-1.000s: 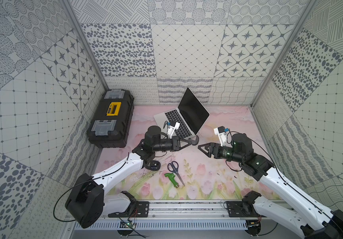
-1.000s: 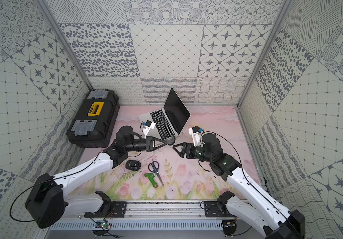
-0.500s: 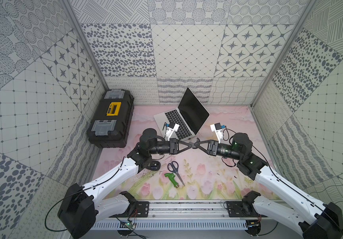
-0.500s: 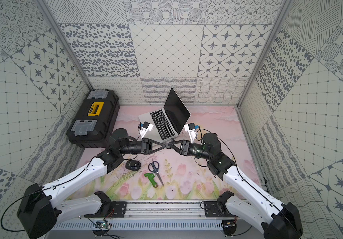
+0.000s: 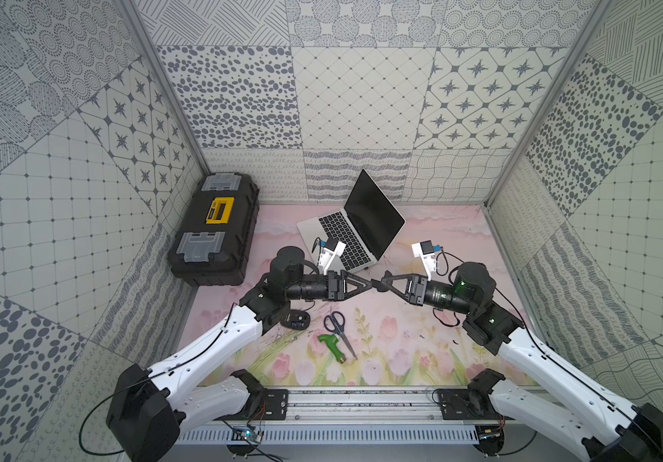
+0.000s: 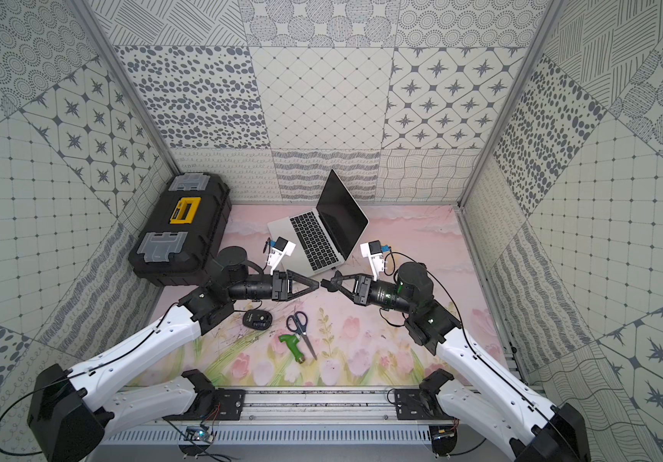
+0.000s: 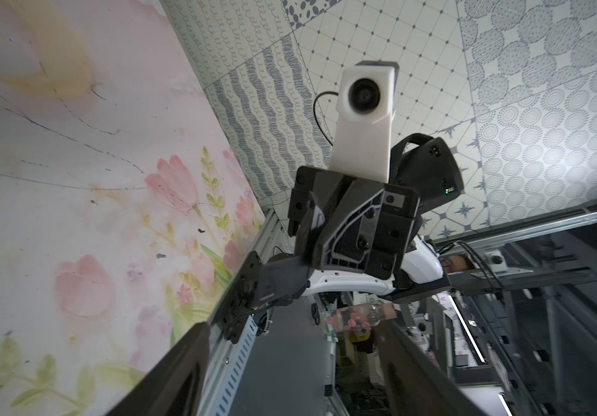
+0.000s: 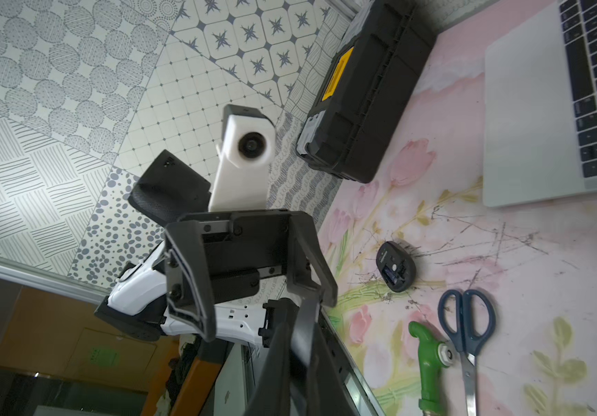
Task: Insert the wireless mouse receiver into the laptop
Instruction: Pick up the lid from the center of the board, then pick up the mouse from the center of the board.
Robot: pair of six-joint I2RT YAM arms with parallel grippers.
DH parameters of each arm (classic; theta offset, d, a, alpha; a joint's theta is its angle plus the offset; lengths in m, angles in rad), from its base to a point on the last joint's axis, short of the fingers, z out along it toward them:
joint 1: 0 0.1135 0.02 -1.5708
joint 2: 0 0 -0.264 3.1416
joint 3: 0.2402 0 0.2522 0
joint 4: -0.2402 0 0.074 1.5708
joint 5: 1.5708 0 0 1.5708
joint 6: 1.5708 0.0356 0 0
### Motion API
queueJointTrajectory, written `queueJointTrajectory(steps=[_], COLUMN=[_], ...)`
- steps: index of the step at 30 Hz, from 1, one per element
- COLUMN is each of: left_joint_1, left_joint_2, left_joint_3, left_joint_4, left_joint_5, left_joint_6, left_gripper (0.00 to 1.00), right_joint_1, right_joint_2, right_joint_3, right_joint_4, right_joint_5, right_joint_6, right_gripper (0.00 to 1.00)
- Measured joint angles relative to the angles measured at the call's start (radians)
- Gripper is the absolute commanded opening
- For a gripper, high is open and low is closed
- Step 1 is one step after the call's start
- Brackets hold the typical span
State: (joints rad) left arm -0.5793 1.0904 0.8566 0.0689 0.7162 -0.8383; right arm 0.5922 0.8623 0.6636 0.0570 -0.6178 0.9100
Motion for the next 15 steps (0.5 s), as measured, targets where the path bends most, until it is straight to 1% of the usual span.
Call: queueJointTrajectory(steps=[4, 7, 9, 15], left_joint_1=[0.000, 0.000, 0.000, -0.007], left_joint_2=[-0.059, -0.087, -0.103, -0.181], left_joint_3=[0.050, 0.050, 0.028, -0.089], left_joint_4=[-0.209, -0.354, -0.445, -0.645], left_joint_5=[-0.138, -0.256, -0.349, -0.589], left_joint_6=[0.224, 0.422, 0.558, 0.908], left_gripper=[0.88, 0.88, 0.89, 0.97], right_joint_1=[0.000, 0.000, 0.005, 0.059], right_joint_2=[-0.036, -0.037, -0.035, 0.016], right_joint_3=[-0.021, -0.063, -0.091, -0.116], right_joint_4=[-0.105, -0.166, -0.206, -0.266], right_joint_5=[0.032, 0.047, 0.056, 0.055], right_joint_6=[-0.048, -0.081, -0.107, -0.193], right_gripper=[0.00, 0.00, 0.00, 0.00])
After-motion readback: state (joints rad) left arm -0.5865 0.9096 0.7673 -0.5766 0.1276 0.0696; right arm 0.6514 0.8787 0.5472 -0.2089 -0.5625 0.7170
